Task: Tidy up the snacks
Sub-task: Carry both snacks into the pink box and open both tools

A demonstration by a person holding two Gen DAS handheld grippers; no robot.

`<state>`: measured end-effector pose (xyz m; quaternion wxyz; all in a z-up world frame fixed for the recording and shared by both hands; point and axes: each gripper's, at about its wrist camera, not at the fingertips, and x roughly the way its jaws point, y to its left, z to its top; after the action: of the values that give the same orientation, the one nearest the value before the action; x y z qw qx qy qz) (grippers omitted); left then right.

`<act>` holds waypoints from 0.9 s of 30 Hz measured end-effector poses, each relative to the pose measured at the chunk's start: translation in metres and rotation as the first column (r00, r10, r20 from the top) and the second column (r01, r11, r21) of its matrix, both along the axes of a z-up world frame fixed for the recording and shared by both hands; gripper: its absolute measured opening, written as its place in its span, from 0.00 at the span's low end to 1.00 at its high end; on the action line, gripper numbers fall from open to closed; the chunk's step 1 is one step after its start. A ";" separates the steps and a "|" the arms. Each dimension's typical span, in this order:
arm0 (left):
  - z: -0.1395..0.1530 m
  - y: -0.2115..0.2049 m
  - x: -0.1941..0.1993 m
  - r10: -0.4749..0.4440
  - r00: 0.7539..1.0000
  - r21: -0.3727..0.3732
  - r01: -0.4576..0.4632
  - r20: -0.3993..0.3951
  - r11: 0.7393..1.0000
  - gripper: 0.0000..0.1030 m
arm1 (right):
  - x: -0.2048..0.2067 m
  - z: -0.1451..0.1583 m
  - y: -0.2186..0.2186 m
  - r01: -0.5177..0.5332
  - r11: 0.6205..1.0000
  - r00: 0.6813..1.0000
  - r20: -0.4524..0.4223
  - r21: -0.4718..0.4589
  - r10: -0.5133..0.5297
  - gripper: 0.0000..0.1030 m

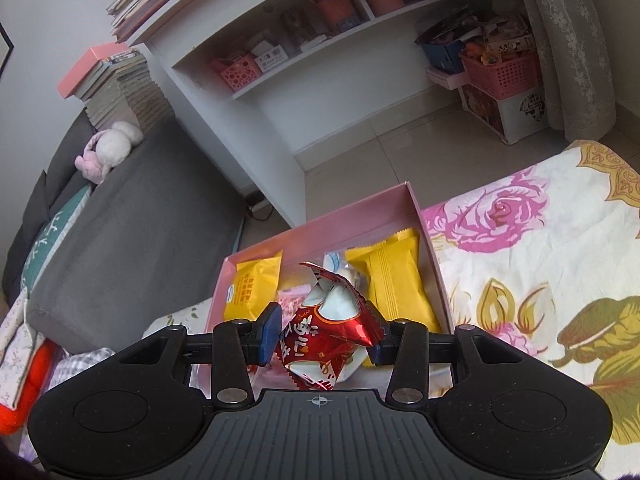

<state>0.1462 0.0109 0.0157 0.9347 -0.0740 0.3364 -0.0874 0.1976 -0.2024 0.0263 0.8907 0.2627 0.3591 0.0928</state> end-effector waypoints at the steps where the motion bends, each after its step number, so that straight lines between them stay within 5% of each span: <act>1: -0.002 -0.002 0.005 -0.009 1.000 0.004 0.009 0.007 1.000 0.42 | 0.003 -0.002 -0.001 0.000 1.000 1.000 0.006 0.006 0.000 0.40; 15: -0.033 -0.025 0.064 -0.093 0.995 0.053 0.091 0.044 0.994 0.42 | 0.053 -0.041 -0.015 -0.052 0.996 0.996 0.073 0.075 0.047 0.41; 27: -0.049 -0.024 0.085 -0.069 0.997 0.074 0.070 -0.021 0.995 0.43 | 0.076 -0.055 -0.012 -0.062 0.994 0.995 0.086 0.094 0.054 0.42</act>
<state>0.2311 -0.0127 -0.0329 0.9302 -0.0282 0.3503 -0.1065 0.2737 -0.2145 -0.0285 0.8880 0.2910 0.3244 0.1468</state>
